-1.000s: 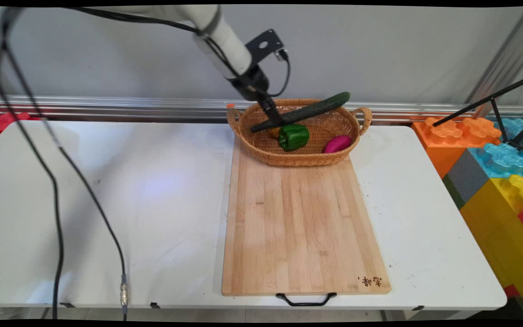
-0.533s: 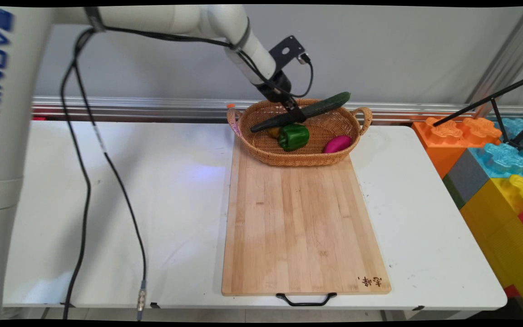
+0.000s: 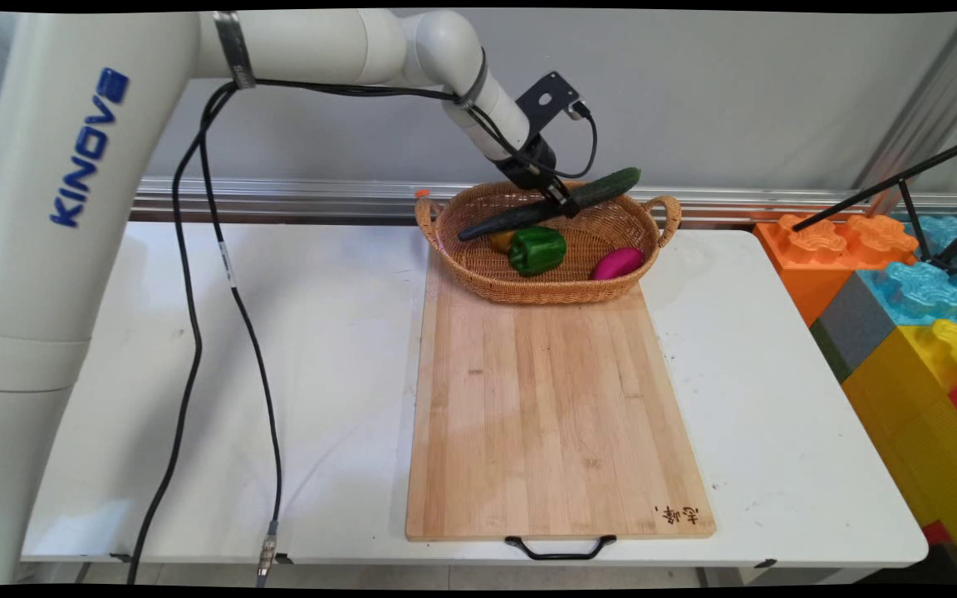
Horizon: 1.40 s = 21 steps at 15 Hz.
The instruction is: Pick up the cucumber from the vegetable basket, then place the picked object on the cutting board
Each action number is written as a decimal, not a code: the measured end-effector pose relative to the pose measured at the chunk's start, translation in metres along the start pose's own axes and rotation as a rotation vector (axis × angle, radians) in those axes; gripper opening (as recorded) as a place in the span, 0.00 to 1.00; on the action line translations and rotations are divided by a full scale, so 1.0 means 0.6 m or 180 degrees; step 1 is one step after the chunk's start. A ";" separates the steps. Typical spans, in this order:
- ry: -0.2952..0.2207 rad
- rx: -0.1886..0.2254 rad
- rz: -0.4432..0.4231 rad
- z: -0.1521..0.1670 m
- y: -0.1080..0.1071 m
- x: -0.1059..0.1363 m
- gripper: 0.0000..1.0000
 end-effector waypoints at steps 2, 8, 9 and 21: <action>-0.0010 -0.0016 -0.0028 0.004 0.003 0.002 0.00; 0.0044 0.0009 -0.0015 -0.009 0.015 0.022 0.00; 0.0093 0.0048 0.0011 -0.019 0.018 0.033 0.00; 0.0331 -0.0320 0.0252 -0.145 0.147 0.114 0.00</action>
